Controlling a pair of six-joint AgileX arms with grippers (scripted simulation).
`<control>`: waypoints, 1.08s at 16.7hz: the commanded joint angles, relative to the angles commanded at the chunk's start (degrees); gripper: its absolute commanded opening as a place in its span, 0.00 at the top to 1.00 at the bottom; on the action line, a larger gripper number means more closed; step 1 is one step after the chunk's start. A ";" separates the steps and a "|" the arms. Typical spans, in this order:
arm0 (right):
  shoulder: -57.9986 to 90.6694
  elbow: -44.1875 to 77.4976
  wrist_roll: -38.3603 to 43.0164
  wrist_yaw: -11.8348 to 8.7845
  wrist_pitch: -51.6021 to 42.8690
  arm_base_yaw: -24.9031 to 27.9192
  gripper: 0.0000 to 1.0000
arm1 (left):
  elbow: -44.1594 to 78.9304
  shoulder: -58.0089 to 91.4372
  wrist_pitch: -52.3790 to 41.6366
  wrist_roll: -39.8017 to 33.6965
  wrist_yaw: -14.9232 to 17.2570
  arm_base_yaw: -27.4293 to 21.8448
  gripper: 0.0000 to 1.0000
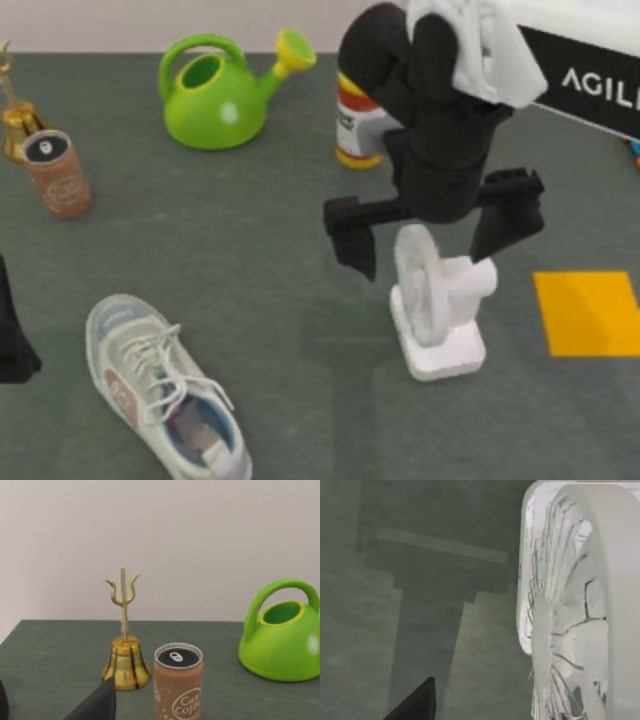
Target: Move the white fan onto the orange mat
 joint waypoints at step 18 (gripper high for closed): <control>0.11 -1.28 0.07 0.00 1.29 0.07 0.98 | 0.00 0.00 0.00 0.00 0.00 0.00 0.00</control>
